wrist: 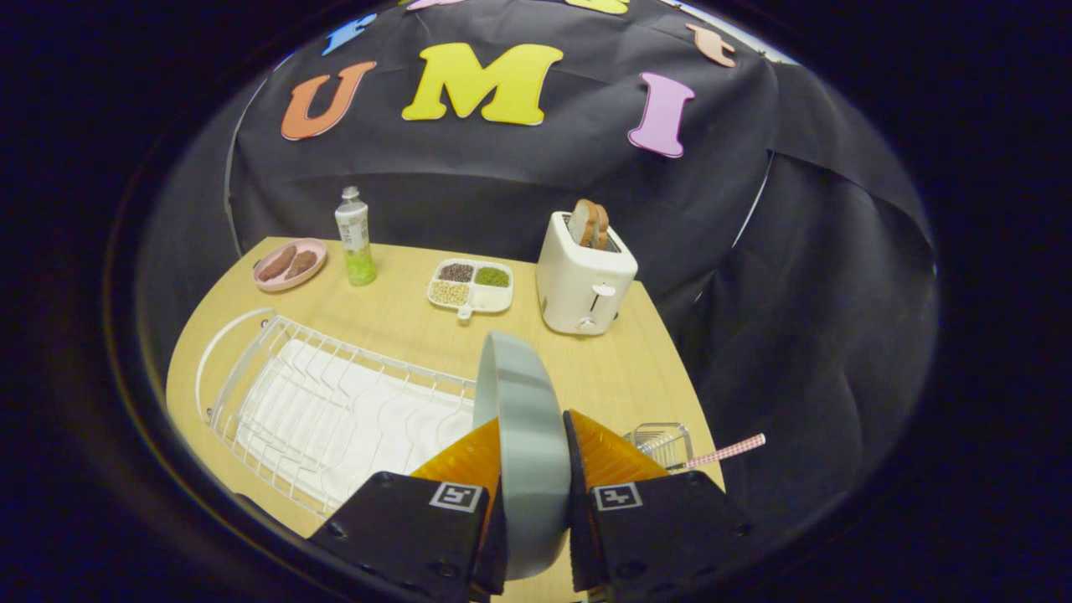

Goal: Take the plate from the dish rack, then take the spoon from the basket and place it into the plate.

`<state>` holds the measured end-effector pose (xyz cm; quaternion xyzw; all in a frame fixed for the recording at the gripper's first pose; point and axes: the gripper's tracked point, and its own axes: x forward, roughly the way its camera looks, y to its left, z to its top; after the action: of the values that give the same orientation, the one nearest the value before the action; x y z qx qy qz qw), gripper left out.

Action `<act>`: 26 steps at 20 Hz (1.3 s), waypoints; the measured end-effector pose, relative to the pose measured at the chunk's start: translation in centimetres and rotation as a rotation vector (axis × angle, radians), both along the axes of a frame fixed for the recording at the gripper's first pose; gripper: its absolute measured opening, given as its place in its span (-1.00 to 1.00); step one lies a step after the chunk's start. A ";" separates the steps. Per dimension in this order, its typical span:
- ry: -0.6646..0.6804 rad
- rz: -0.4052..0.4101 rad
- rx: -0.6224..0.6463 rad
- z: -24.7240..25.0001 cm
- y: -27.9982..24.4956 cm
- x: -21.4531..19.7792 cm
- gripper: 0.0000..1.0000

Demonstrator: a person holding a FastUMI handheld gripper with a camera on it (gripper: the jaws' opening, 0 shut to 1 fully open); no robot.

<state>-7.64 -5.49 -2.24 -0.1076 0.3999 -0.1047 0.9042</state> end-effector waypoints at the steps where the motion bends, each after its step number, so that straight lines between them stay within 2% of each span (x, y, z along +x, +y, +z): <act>1: -0.008 0.002 -0.009 0.1 0.0 0.3 -0.32; 6: -0.074 0.001 -0.083 1.2 -0.1 2.7 -0.39; 13: -0.117 -0.013 -0.034 1.5 -0.2 2.5 -0.42; 19: -0.157 -0.001 -0.096 2.4 0.2 4.7 -0.43; 22: -0.165 0.005 -0.085 2.7 1.0 5.3 -0.44; 25: -0.348 0.015 -0.092 9.2 1.9 7.2 -0.49; 26: -0.366 0.061 -0.165 10.9 2.2 7.2 -0.50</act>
<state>-0.45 -3.33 8.66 -0.1727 0.2157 -0.1274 0.9526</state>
